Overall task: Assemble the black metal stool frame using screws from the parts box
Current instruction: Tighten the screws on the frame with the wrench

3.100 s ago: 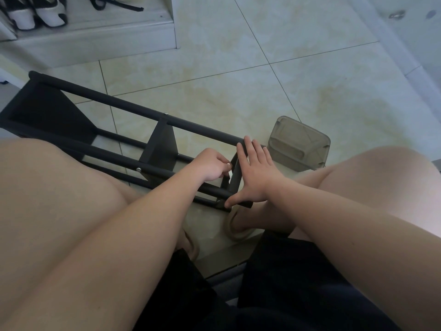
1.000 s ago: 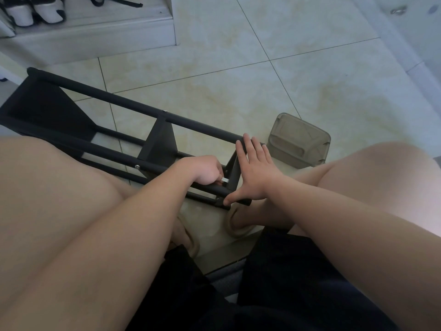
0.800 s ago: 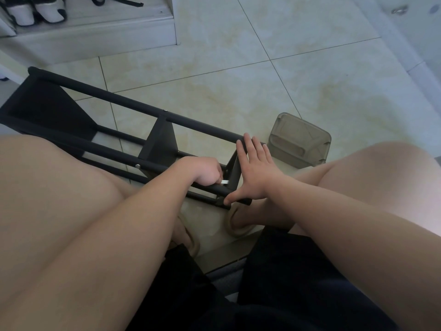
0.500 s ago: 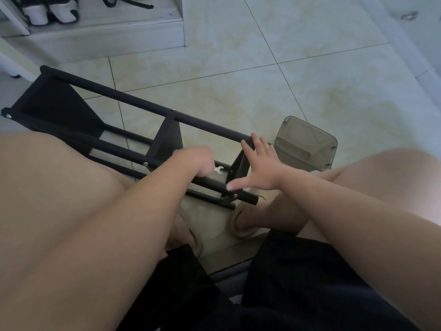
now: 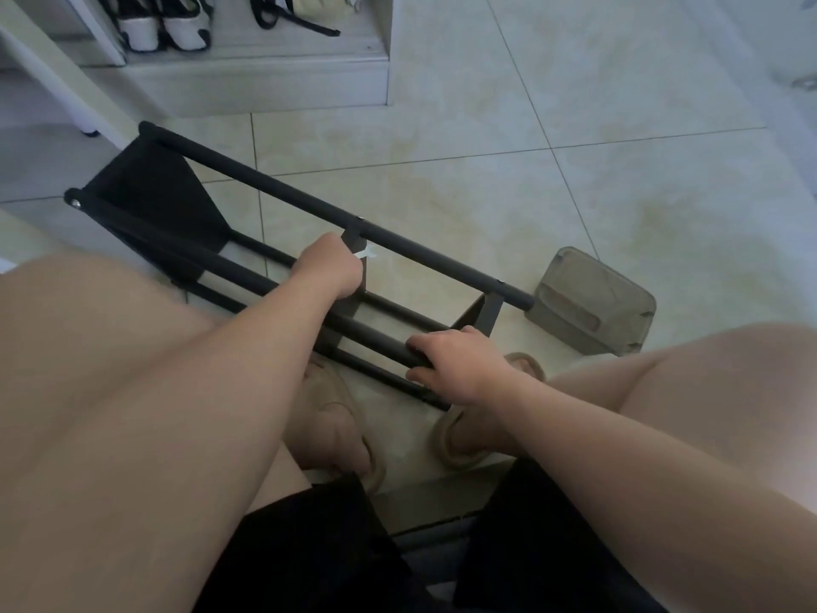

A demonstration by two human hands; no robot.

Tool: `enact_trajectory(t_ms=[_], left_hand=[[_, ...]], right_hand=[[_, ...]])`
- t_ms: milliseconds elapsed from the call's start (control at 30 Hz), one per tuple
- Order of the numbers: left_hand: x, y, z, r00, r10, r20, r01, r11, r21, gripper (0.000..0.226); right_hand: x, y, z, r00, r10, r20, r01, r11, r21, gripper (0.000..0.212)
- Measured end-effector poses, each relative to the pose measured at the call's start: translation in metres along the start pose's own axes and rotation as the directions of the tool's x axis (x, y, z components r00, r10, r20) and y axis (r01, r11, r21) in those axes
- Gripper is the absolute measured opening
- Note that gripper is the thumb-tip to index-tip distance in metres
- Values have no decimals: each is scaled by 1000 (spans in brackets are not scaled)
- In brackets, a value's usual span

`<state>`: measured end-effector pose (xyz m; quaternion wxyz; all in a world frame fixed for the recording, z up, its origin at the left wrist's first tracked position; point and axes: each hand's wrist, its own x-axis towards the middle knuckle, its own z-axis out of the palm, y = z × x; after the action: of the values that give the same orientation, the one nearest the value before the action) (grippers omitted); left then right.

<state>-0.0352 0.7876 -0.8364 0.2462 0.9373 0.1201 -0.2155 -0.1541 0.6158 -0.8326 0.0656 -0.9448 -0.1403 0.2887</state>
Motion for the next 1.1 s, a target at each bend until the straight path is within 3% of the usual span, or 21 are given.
enact_trajectory(t_ms=[100,200,333,533,767,867,933,1000,1100], left_hand=[[0,4,2,1000,15,-15,-16,999,-48,25],[0,17,7,990,136,41,-131,986,-105,21],[0,28,10,955,278,101,-268,959,-95,21],[2,30,3,949,295,113,-287,954,-87,22],[-3,44,13,928,344,145,-328,937,-121,19],[-3,34,16,956,268,116,-269,963,-11,19],[-6,25,19,976,198,86,-204,976,72,17],[-10,20,24,979,187,86,-194,977,86,18],[-14,15,32,976,195,98,-199,980,31,17]], right_hand=[[1,11,-6,999,27,-22,-27,1000,-6,24],[-1,37,-21,990,132,-54,-132,991,0,25],[0,64,-35,969,247,30,-248,968,39,33],[12,76,-39,959,269,-92,-273,962,-29,20],[11,121,-50,890,420,-175,-431,902,-31,27],[9,131,-46,856,476,-202,-500,861,-94,32],[11,124,-43,877,420,-236,-445,893,-67,45],[15,105,-42,944,262,-201,-272,962,-20,57],[20,81,-35,980,150,-128,-151,989,3,53]])
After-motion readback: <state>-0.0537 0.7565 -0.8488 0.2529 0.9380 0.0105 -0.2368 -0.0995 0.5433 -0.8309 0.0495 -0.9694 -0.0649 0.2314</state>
